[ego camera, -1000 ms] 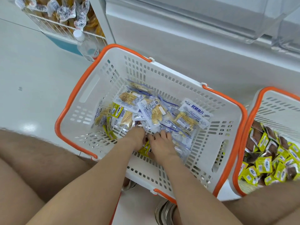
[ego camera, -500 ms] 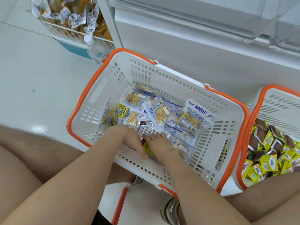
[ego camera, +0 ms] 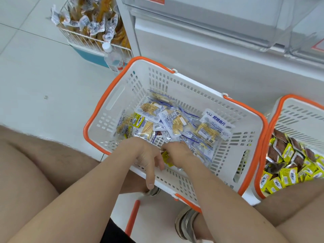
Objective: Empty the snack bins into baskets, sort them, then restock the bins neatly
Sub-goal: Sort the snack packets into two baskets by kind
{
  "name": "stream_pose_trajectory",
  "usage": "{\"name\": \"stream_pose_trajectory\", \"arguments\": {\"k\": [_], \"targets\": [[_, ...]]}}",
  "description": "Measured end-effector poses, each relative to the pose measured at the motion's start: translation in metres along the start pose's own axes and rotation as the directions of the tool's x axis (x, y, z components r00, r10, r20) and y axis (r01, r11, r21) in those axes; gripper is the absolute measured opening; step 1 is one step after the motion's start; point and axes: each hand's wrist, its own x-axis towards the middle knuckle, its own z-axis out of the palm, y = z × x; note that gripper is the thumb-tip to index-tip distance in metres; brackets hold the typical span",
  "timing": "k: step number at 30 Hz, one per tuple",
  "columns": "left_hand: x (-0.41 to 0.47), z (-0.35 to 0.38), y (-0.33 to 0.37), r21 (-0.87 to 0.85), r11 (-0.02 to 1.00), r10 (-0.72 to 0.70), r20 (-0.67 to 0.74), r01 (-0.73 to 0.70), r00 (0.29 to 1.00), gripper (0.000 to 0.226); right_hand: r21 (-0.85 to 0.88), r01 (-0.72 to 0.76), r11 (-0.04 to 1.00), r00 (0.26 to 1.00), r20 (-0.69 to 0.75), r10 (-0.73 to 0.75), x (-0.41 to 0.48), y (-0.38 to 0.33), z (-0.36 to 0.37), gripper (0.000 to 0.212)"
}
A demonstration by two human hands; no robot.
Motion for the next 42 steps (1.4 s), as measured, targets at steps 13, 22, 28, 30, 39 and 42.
{"name": "stream_pose_trajectory", "arguments": {"k": [13, 22, 28, 30, 39, 42], "targets": [[-0.009, 0.012, 0.021, -0.266, 0.93, 0.15, -0.359, -0.255, 0.921, 0.05, 0.788, -0.032, 0.615, 0.972, -0.12, 0.204, -0.022, 0.029, -0.107, 0.052], [0.047, -0.01, -0.035, -0.341, 0.894, -0.447, -0.663, 0.289, 0.601, 0.056, 0.953, -0.11, 0.283, 0.929, -0.002, 0.37, -0.021, 0.01, -0.083, 0.047], [0.066, -0.015, -0.073, 0.11, 0.925, -0.253, -0.538, 0.365, 0.804, 0.082, 0.92, -0.236, 0.313, 0.924, 0.113, 0.365, -0.006, 0.013, -0.053, 0.067], [0.071, -0.029, -0.08, 0.121, 0.93, -0.242, -0.515, 0.349, 0.822, 0.058, 0.907, -0.271, 0.321, 0.916, 0.142, 0.375, -0.002, 0.015, -0.052, 0.065], [0.082, -0.031, -0.087, 0.065, 0.974, -0.098, -0.737, 0.215, 0.669, 0.04, 0.91, -0.254, 0.326, 0.91, 0.111, 0.4, 0.008, 0.016, -0.059, 0.073], [0.086, -0.035, -0.086, -0.036, 0.976, -0.146, -0.837, 0.213, 0.527, 0.043, 0.875, -0.182, 0.448, 0.896, -0.04, 0.442, 0.009, 0.015, -0.058, 0.058]]}}
